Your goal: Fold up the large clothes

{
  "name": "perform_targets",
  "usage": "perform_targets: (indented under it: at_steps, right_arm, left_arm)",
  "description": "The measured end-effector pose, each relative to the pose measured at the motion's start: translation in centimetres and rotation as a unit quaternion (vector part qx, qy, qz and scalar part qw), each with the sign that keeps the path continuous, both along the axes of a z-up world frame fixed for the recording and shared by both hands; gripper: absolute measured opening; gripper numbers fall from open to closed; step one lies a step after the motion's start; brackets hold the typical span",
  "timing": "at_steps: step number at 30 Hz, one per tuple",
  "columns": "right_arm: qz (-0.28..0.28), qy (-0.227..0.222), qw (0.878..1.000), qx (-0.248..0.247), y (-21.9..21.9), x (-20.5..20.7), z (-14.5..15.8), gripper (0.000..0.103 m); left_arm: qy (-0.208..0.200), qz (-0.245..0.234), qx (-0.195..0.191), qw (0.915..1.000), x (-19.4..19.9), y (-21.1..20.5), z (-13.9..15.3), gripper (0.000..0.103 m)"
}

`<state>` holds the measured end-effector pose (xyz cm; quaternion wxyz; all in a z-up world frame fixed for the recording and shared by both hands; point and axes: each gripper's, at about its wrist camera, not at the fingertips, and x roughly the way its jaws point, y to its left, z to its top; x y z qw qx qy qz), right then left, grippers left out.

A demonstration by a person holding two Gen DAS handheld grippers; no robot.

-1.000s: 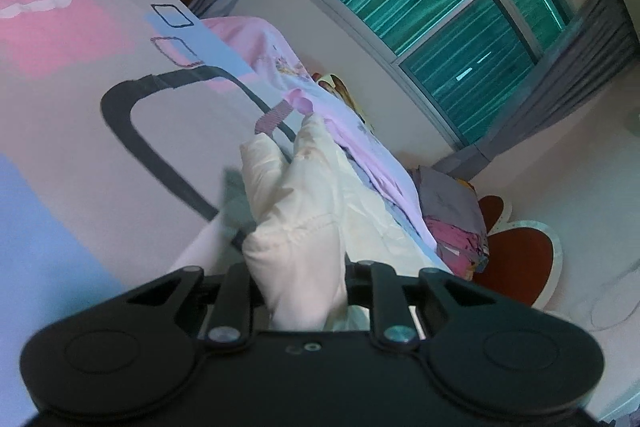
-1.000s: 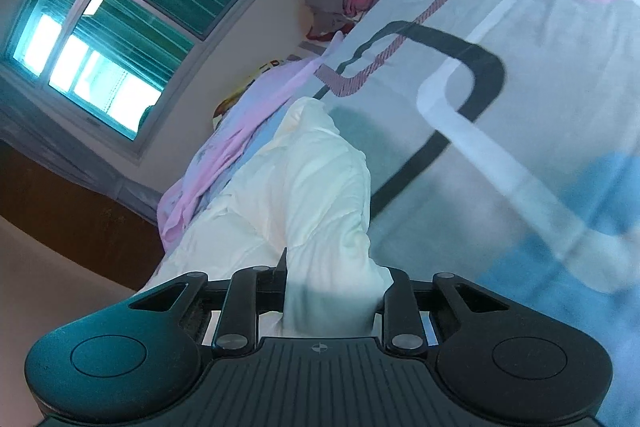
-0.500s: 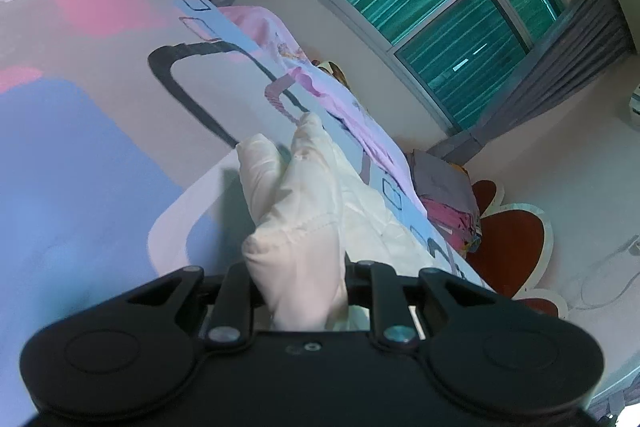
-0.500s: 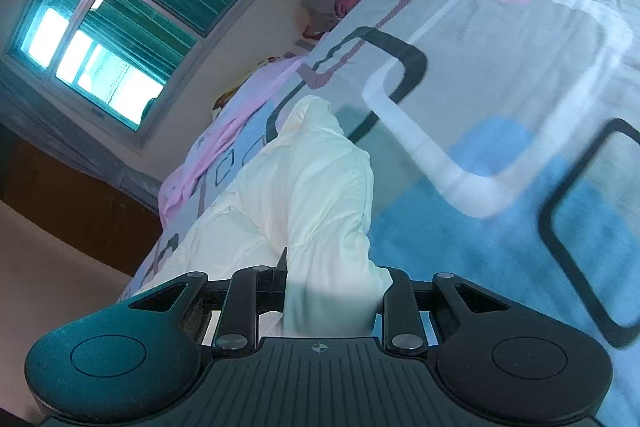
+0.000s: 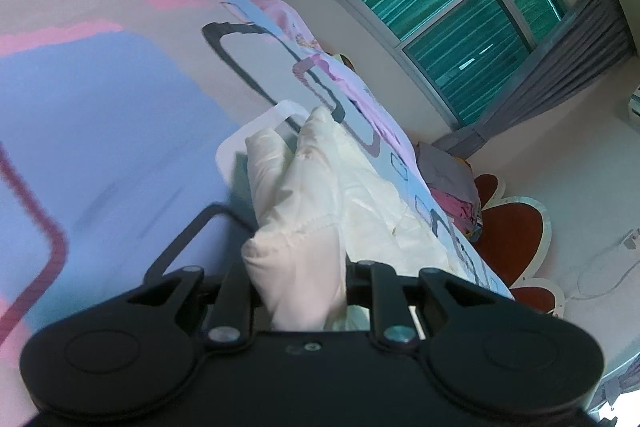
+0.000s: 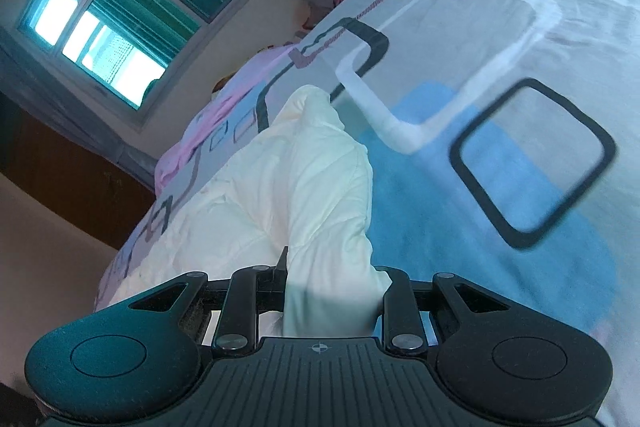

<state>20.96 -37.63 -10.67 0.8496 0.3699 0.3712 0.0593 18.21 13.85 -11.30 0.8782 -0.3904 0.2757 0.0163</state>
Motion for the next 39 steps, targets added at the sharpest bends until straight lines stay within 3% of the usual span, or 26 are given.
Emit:
perform_targets:
  at_steps: [13,15,18,21,25,27,29,30,31,32,36,39]
  right_arm:
    - [0.001,0.011,1.000,0.011,-1.3,-4.1,-1.9,0.024]
    - [0.001,0.022,1.000,0.014,-1.4,-3.8,-2.7,0.027]
    - [-0.013,0.037,0.999,-0.003,-2.1,-3.8,-3.8,0.065]
    - [-0.028,0.024,0.999,-0.004,-3.4,-4.4,-3.8,0.065]
    - [-0.058,0.004,0.998,-0.023,-5.0,-5.6,-2.4,0.065]
    - [-0.094,-0.008,0.994,-0.050,-5.8,-6.3,-1.1,0.065]
    - [-0.117,-0.036,0.988,-0.093,-5.9,-6.7,0.7,0.065]
    - [-0.113,-0.053,0.986,-0.107,-5.6,-6.7,1.5,0.062]
    - [-0.094,-0.071,0.986,-0.120,-5.0,-6.2,2.4,0.043]
    - [-0.073,-0.079,0.986,-0.128,-4.2,-5.7,2.9,0.037]
    - [0.041,-0.118,0.979,-0.160,1.6,-3.3,4.3,0.032]
    - [0.124,-0.143,0.962,-0.195,7.2,-1.5,4.8,0.032]
  left_arm:
    - [0.007,0.007,-0.003,0.9999,-2.9,0.1,-1.6,0.019]
    - [0.013,0.006,-0.001,0.9999,-2.9,0.3,-2.4,0.026]
    - [0.041,0.018,0.002,0.9990,-2.5,1.3,-4.0,0.065]
    - [0.028,0.029,-0.019,0.9990,-3.2,2.6,-4.6,0.064]
    - [0.031,0.066,-0.001,0.9973,-4.8,3.7,-3.6,0.073]
    - [0.031,0.101,0.025,0.9941,-6.0,3.9,-2.5,0.071]
    - [0.014,0.109,0.083,0.9905,-6.6,3.1,-0.4,0.068]
    - [0.001,0.096,0.111,0.9892,-6.5,2.2,0.7,0.066]
    - [-0.013,0.077,0.128,0.9887,-6.2,1.4,1.6,0.061]
    - [-0.030,0.052,0.142,0.9881,-5.6,0.2,2.5,0.057]
    - [-0.072,-0.078,0.183,0.9773,-1.9,-6.9,4.8,0.053]
    - [-0.079,-0.157,0.209,0.9620,1.4,-12.1,5.0,0.051]
